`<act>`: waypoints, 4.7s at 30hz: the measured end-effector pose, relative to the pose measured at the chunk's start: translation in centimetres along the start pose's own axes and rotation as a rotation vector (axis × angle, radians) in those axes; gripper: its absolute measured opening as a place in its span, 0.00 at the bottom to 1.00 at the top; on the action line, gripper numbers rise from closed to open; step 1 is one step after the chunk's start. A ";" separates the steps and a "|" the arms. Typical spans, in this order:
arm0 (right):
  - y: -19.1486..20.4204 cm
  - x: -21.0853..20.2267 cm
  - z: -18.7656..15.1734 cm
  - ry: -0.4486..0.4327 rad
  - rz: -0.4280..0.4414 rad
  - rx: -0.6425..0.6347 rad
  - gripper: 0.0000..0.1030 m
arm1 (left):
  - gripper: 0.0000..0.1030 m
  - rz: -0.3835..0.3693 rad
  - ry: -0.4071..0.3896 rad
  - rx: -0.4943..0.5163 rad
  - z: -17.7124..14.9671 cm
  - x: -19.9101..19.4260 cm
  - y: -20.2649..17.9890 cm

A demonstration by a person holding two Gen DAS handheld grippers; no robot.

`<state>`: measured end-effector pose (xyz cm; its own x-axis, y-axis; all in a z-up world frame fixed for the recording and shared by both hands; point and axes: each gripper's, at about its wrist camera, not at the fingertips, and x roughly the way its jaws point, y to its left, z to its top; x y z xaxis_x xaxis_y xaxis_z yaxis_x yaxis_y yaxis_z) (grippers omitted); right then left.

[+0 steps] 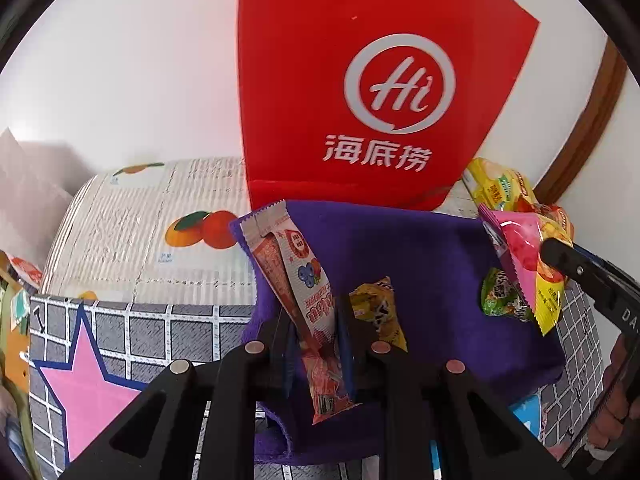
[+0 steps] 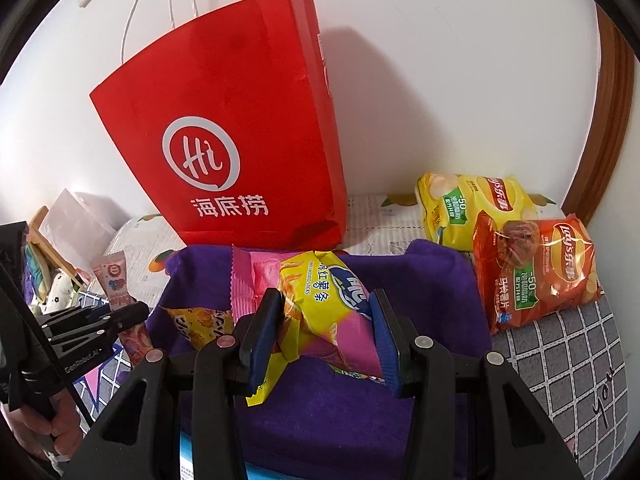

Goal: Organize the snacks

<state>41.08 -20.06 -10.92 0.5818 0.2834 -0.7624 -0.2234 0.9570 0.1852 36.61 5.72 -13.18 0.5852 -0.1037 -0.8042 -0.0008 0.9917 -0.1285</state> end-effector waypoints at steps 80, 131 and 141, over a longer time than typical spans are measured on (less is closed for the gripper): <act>3.9 2.8 -2.0 0.160 -0.080 -0.187 0.72 | 0.50 -0.021 0.132 0.074 -0.7 2.3 -2.1; -1.2 -5.9 -18.3 0.236 0.040 0.055 0.35 | 0.63 -0.022 0.056 -0.014 -11.0 -11.2 2.5; -1.9 -9.9 -18.7 0.170 0.006 0.069 0.34 | 0.63 -0.055 0.081 0.019 -13.7 -11.4 0.3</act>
<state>21.08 -25.87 -15.32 0.4385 0.2796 -0.8542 -0.1684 0.9591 0.2275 18.87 6.20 -11.99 0.5160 -0.1636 -0.8408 0.0461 0.9855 -0.1635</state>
